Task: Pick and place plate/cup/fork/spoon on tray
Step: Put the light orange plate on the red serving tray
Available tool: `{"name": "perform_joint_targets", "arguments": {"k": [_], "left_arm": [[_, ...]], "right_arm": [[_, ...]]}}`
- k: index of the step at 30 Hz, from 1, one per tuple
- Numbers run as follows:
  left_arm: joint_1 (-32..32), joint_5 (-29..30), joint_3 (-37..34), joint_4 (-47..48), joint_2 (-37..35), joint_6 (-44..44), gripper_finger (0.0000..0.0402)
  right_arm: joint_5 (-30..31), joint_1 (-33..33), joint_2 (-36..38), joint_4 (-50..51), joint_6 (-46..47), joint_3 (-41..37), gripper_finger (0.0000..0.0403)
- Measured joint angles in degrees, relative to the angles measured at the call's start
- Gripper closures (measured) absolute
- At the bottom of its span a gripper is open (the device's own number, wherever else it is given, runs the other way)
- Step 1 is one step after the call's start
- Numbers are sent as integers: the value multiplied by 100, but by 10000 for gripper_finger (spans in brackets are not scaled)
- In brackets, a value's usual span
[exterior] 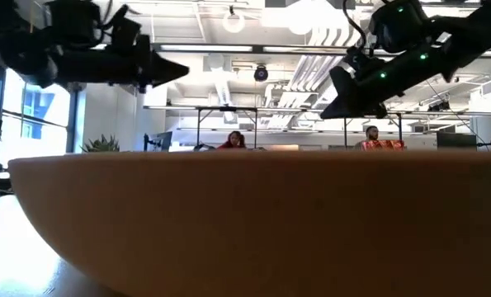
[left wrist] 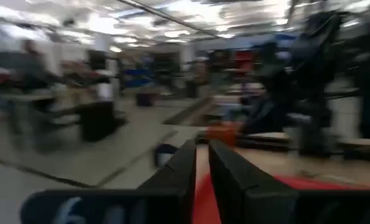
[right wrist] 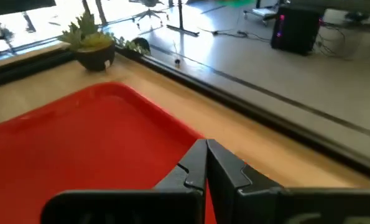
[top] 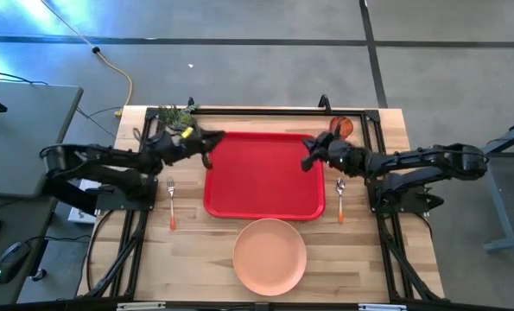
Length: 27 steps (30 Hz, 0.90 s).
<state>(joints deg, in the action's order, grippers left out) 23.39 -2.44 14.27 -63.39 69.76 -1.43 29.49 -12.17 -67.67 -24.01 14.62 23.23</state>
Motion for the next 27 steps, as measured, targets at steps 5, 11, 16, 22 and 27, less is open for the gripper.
{"name": "perform_joint_targets", "arguments": {"k": [5, 11, 16, 22, 27], "left_arm": [[-789, -80, 846, 844, 753, 750, 307], [-1862, -224, 2162, 3173, 1605, 846, 259], [-2582, -198, 2848, 4477, 2105, 1170, 243], [-3318, -128, 3163, 5653, 2234, 2180, 246], [-3948, 422, 3162, 5719, 2231, 3076, 250]], "right_arm": [[854, 932, 104, 187, 800, 3, 402], [1718, 1406, 264, 496, 149, 548, 402], [1743, 1461, 253, 1196, 84, 1195, 402], [1652, 1487, 249, 2101, 572, 1728, 402], [1495, 1526, 249, 2166, 787, 1812, 402]]}}
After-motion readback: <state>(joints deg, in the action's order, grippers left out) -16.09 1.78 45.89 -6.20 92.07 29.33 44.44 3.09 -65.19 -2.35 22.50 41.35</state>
